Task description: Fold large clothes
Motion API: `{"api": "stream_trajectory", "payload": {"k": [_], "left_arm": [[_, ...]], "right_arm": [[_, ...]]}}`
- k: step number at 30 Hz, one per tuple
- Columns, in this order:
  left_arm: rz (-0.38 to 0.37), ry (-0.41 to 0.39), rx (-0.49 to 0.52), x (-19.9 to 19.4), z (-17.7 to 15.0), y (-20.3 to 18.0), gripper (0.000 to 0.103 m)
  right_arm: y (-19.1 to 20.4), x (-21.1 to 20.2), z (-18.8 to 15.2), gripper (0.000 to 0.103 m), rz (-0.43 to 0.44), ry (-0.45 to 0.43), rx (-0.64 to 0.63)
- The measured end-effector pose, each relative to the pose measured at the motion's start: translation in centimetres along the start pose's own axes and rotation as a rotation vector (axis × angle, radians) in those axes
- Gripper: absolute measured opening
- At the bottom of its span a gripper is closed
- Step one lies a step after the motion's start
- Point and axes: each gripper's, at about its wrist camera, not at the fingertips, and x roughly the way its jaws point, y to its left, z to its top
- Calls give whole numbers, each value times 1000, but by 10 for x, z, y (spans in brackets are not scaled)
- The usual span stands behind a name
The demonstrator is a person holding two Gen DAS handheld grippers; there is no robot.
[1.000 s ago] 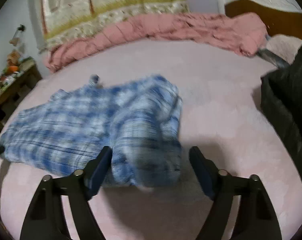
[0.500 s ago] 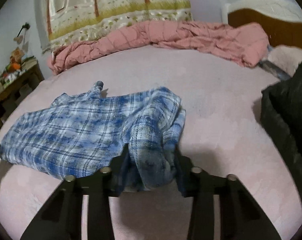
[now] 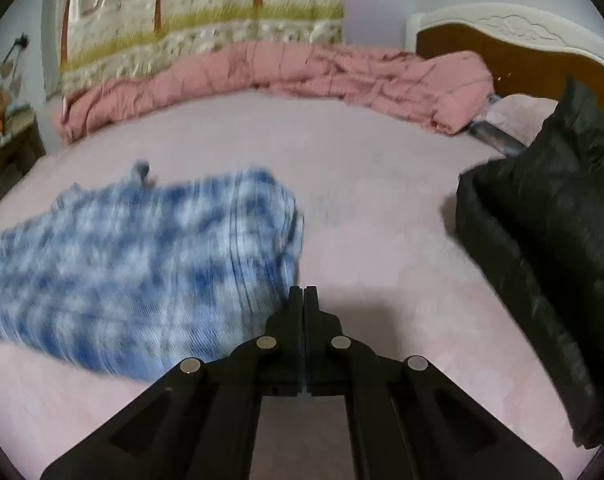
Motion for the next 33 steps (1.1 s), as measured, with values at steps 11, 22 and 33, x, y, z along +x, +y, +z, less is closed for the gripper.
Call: {"api": "stream_trajectory", "payload": {"k": [11, 22, 33], "left_arm": [[184, 75, 84, 8, -11, -8, 58], [260, 5, 173, 10, -2, -15, 11], [184, -202, 80, -46, 15, -40, 45]], "right_arm": [[4, -37, 1, 19, 171, -74, 19], [6, 12, -12, 19, 202, 83, 112], [30, -39, -13, 20, 147, -67, -45]]}}
